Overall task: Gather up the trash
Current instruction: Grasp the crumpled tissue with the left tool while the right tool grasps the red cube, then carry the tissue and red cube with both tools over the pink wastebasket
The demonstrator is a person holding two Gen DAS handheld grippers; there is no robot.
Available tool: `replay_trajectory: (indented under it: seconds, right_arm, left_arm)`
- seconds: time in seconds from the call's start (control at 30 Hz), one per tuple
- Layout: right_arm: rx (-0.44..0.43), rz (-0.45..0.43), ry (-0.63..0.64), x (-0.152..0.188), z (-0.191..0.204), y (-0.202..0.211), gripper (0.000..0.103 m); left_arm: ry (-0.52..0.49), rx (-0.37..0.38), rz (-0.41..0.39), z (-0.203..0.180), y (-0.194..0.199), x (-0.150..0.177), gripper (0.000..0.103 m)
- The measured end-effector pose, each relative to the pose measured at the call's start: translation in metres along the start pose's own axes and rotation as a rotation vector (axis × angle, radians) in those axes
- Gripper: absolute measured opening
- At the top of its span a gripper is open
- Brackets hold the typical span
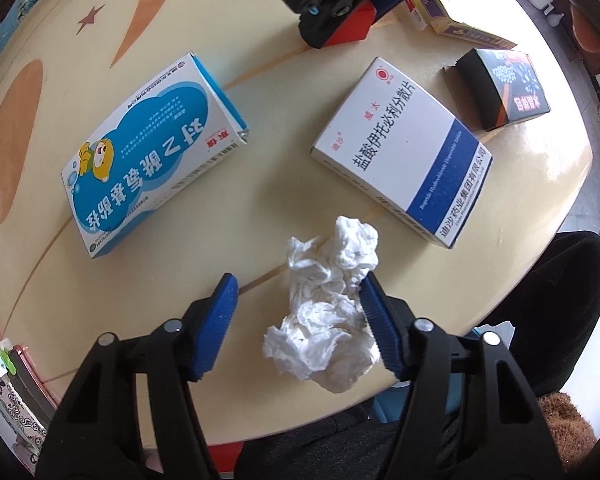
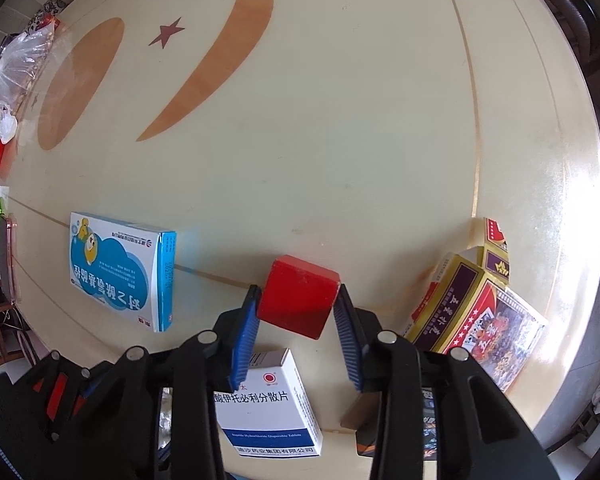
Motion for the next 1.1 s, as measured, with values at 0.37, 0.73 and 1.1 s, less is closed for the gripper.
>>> replay_trajectory:
  seconds: [0.37,0.73,1.1]
  right_arm:
    - [0.020,-0.034,0.005,0.002,-0.006,0.015,0.032]
    - [0.036,-0.046,0.018,0.014,-0.007,0.024,0.031]
    - [0.032,-0.107,0.067,0.038,-0.005,0.062,0.031]
  left_arm:
    - [0.032,0.015,0.028,-0.008,0.002,0.009,0.023]
    - [0.046,-0.009,0.004,-0.005,0.014,0.009,0.021]
    - [0.055,-0.026,-0.017,0.002,0.035,0.013,0.021]
Point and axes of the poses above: each gripper's, at about its wrist camera, not at the fingertips, and y roughly against the way its jaws point, z to its left, x to its underside, the point moved 10 cm from there along -y, roughly the way its jaws point, and after that the axes turned 4 degrees about x, right-handed, at the moved point
